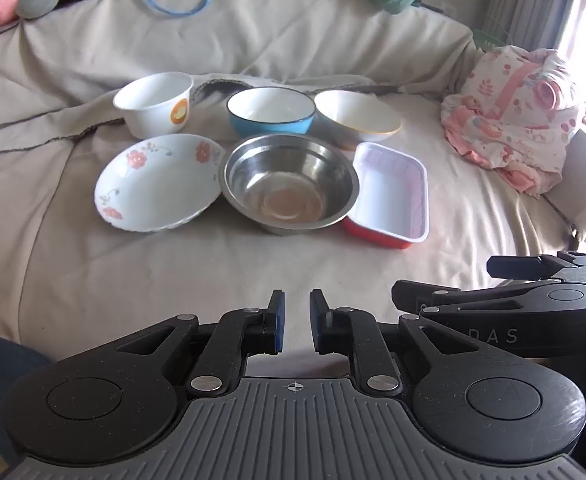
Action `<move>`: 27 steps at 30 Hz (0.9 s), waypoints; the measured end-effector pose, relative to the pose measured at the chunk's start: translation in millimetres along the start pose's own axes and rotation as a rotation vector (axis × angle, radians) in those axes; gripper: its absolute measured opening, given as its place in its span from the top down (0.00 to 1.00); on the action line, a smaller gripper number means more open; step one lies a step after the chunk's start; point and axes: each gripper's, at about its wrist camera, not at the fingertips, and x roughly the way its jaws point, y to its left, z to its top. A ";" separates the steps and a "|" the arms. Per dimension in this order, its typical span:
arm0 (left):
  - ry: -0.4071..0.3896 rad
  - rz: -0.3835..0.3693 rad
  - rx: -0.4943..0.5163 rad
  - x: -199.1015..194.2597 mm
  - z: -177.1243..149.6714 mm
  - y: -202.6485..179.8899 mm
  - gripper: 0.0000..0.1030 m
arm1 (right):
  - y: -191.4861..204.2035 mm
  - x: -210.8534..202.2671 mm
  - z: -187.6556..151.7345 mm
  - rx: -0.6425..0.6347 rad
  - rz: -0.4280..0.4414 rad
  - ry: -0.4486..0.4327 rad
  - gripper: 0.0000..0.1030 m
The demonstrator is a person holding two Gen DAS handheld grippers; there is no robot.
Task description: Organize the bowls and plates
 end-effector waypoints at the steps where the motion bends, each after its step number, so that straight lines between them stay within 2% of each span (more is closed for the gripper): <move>1: 0.000 0.000 0.001 -0.5 0.1 0.1 0.83 | 0.2 -0.7 -0.1 -0.001 -0.001 0.000 0.00; 13: -0.026 0.000 0.004 -10.2 0.9 0.1 0.84 | 4.9 -6.8 -0.6 -0.010 -0.004 -0.025 0.00; 19: -0.047 0.003 0.012 -15.6 0.9 -1.0 0.84 | 5.1 -16.7 1.1 -0.021 -0.009 -0.066 0.00; 21: -0.048 0.003 0.012 -16.2 0.7 -0.6 0.84 | 5.5 -18.7 1.7 -0.020 -0.008 -0.061 0.00; 23: -0.048 0.004 0.012 -16.4 0.5 -1.0 0.84 | 5.2 -17.0 3.3 -0.008 0.000 -0.019 0.00; 27: -0.049 0.003 0.012 -16.6 0.3 -0.8 0.84 | 5.5 -18.4 2.2 -0.008 0.002 -0.035 0.00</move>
